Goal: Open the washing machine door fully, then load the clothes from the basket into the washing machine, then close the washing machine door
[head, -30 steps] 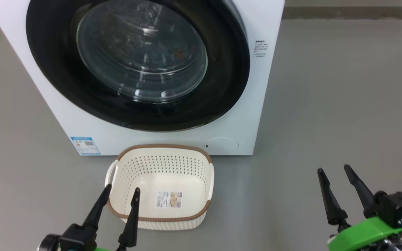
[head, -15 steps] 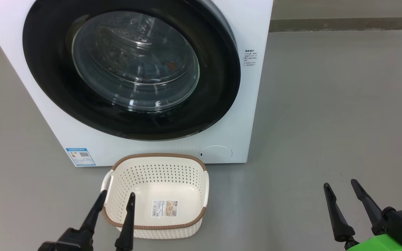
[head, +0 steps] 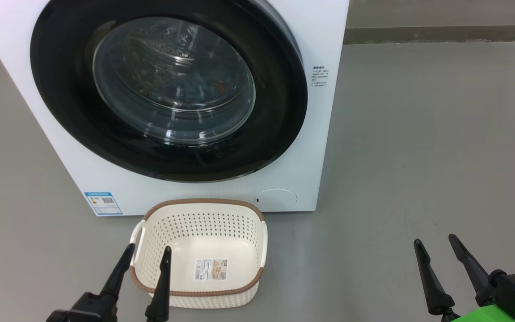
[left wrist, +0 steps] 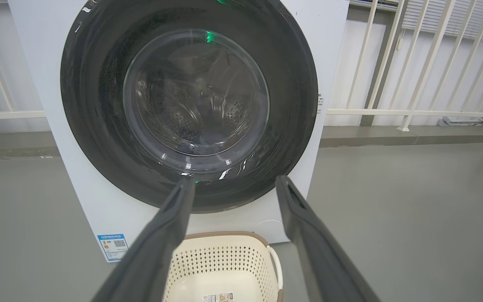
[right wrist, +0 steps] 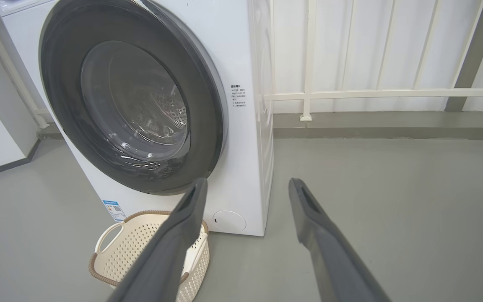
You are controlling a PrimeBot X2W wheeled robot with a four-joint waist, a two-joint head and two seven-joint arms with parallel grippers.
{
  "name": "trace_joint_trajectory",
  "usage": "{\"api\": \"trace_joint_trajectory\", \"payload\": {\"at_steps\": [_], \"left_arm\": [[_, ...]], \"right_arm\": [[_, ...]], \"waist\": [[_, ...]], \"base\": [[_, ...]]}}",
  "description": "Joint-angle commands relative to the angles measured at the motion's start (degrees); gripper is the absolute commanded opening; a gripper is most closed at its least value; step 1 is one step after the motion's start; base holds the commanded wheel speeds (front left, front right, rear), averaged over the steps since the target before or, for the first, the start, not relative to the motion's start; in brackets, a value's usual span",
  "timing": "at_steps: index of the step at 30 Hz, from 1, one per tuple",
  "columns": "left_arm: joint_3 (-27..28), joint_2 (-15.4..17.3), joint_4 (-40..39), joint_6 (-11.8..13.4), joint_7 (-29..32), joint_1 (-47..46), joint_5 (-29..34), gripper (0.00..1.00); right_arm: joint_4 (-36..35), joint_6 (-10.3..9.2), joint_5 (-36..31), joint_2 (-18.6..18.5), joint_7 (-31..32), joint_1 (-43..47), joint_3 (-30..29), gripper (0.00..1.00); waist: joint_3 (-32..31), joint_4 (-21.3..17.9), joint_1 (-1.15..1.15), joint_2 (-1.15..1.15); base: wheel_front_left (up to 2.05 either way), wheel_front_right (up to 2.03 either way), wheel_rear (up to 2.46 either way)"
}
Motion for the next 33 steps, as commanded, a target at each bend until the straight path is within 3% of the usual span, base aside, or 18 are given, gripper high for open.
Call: {"api": "trace_joint_trajectory", "payload": {"at_steps": [1,23,24,33], "left_arm": [[1.95,0.95,-1.71,0.66,0.04,-1.69,-0.14,1.00],[1.15,1.16,-1.12,1.02,0.07,-2.35,-1.23,1.00],[-0.71,0.40,0.09,0.51,0.23,-0.04,-1.07,0.00],[-0.60,-0.53,2.72,0.25,0.59,1.01,-3.59,0.00]], "right_arm": [[-1.34,-0.15,0.80,-0.51,-0.26,-1.19,1.37,1.00],[-0.19,-0.15,1.20,-0.50,-0.22,-1.50,1.55,1.00],[1.14,0.00,0.93,0.02,-0.08,-0.01,0.01,0.00],[4.61,0.00,3.64,0.15,0.01,-0.29,0.15,0.00]], "waist": [[-0.02,0.00,0.00,0.00],[0.16,1.03,0.00,0.00],[0.16,1.04,0.00,0.00],[0.22,0.87,0.04,0.00]], "base": [[0.00,0.00,0.00],[0.00,0.00,0.00],[0.00,0.00,0.00],[0.00,0.00,0.00]]}}
